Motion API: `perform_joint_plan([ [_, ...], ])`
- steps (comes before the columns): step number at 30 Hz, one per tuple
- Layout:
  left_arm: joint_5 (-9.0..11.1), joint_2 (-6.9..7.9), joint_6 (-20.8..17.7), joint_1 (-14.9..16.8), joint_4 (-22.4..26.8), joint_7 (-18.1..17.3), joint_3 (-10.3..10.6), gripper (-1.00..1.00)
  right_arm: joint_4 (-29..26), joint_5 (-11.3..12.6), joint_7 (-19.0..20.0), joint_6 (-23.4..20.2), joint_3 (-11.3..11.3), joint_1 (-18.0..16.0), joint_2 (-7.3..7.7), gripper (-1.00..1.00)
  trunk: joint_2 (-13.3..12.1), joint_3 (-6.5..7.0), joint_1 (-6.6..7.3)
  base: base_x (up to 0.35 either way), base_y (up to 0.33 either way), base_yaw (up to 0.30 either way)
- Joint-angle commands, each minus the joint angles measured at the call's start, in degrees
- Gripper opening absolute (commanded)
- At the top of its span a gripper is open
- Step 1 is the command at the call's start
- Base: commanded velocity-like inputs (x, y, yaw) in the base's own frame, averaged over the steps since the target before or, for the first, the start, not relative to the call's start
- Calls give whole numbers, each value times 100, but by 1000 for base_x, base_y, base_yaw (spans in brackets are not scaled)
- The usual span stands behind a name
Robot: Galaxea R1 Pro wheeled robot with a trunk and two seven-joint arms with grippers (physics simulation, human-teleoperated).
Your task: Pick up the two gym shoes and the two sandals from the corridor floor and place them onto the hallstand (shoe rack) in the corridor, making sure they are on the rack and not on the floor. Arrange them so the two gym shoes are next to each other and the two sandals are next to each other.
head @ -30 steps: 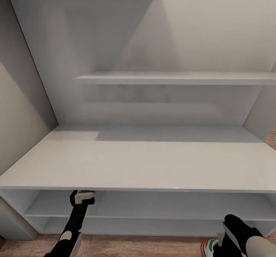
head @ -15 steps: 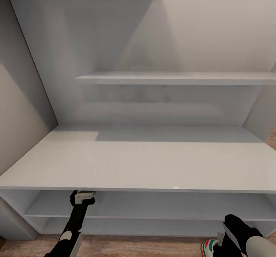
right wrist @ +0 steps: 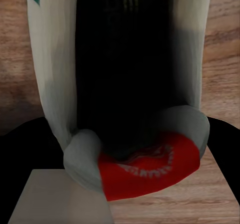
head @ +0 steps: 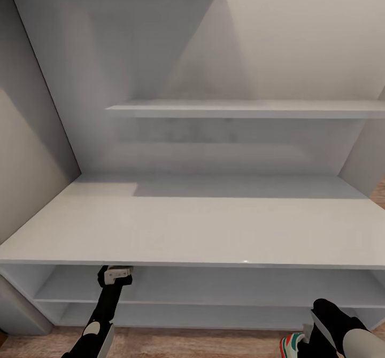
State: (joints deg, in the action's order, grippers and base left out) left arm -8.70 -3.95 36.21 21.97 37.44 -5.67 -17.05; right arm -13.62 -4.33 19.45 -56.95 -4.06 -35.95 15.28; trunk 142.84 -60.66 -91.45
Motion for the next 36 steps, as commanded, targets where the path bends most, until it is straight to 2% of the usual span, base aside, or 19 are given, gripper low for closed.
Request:
perform_joint_plan([
  [1, 0, 0, 0, -2, 0, 3, 0, -100, 0, 2, 4, -1, 1, 0, -2, -100, 0, 0, 0, 0, 0, 0],
  [21, 0, 0, 0, 0, 0, 8, 0, -100, 2, 2, 6, -1, 1, 0, 0, -100, 0, 0, 0, 0, 0, 0],
  [22, 0, 0, 0, 0, 0, 9, 0, 100, 3, 2, 6, -1, 1, 0, 0, -100, 0, 0, 0, 0, 0, 0],
  [36, 0, 0, 0, 0, 0, 0, 0, 100, 0, 2, 3, -1, 1, 0, -2, -100, 0, 0, 0, 0, 0, 0],
])
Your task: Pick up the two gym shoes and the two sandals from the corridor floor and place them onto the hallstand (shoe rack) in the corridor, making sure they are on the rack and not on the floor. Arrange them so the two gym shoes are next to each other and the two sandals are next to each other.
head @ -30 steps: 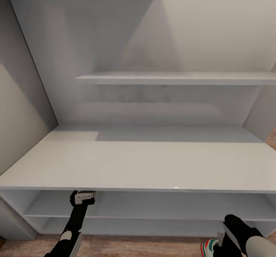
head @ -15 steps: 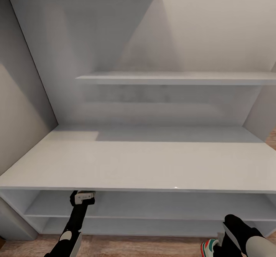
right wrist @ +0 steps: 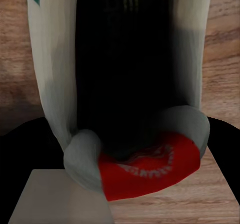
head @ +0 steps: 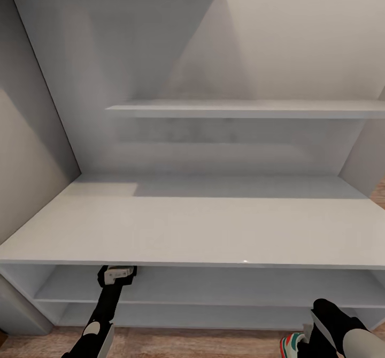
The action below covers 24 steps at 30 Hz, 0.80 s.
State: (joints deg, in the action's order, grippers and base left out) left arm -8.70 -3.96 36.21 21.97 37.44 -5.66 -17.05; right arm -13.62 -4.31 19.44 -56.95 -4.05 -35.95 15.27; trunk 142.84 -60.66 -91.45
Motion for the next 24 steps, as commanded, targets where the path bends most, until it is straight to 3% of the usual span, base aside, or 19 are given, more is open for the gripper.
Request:
perform_joint_plan([
  [1, 0, 0, 0, 0, 0, -1, 0, 100, 0, 1, 4, 0, 1, 0, 1, -100, 0, 0, 0, 0, 0, 0],
  [18, 0, 0, 0, 0, 0, -3, 8, 100, 1, 0, 4, 0, 1, 0, 1, -100, 0, 0, 0, -3, 0, 0],
  [24, 0, 0, 0, 0, 0, -5, 9, 100, 0, 0, 4, 0, 2, 0, 2, -100, 0, 0, 0, -151, 0, 0],
])
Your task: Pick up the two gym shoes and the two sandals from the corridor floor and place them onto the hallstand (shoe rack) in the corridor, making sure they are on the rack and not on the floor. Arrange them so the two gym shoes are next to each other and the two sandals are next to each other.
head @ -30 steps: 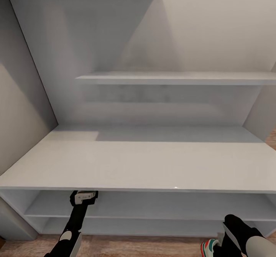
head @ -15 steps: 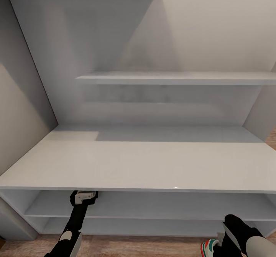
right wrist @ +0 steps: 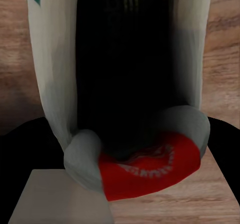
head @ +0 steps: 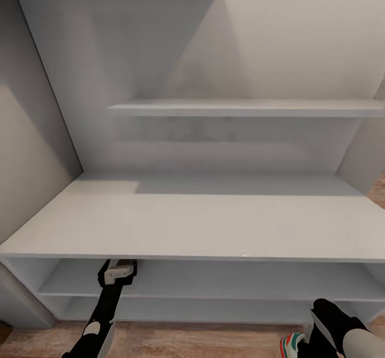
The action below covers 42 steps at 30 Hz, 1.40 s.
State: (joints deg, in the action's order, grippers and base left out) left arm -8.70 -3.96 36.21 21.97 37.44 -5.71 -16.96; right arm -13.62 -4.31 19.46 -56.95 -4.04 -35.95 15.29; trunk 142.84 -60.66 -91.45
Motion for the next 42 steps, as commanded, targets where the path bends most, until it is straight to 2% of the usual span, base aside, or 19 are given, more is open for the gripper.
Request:
perform_joint_plan([
  [1, 0, 0, 0, 0, 0, 0, 0, 100, 0, 0, 3, 0, 0, 0, 0, -100, 0, 0, 0, -259, 0, 0],
  [14, -1, 0, 0, 0, 0, 0, 0, 100, 1, 0, 3, 0, 0, 0, 0, -100, 0, 0, 0, -293, 0, 0],
  [42, -2, 0, 0, 0, 0, 0, 0, 100, 4, 0, 0, 0, 0, 0, 0, -100, 0, 0, 0, -102, 0, 0],
])
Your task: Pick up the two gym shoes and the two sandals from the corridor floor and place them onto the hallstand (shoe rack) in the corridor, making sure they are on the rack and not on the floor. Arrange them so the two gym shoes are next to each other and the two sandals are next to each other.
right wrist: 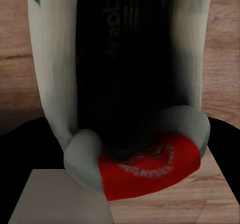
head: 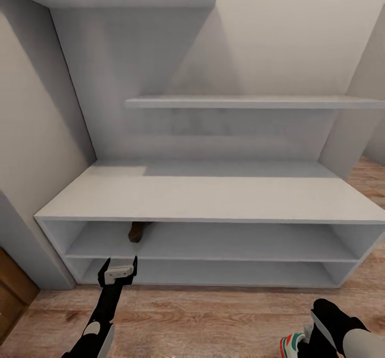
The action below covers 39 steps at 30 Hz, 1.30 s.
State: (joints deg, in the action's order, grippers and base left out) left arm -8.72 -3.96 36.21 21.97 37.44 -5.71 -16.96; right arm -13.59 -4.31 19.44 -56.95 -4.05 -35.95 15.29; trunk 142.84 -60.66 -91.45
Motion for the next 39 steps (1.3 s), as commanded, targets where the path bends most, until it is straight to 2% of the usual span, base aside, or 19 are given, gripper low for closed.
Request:
perform_joint_plan([
  [1, -1, 0, 0, 0, 0, 0, 0, 100, 1, 1, 2, 0, 1, 0, 0, -100, 0, 0, 0, -27, 0, 0],
  [39, -7, 0, 0, 0, 0, 0, 30, 100, 5, 1, -1, 0, 1, 0, -1, -100, 0, 0, 0, -133, 22, 0],
])
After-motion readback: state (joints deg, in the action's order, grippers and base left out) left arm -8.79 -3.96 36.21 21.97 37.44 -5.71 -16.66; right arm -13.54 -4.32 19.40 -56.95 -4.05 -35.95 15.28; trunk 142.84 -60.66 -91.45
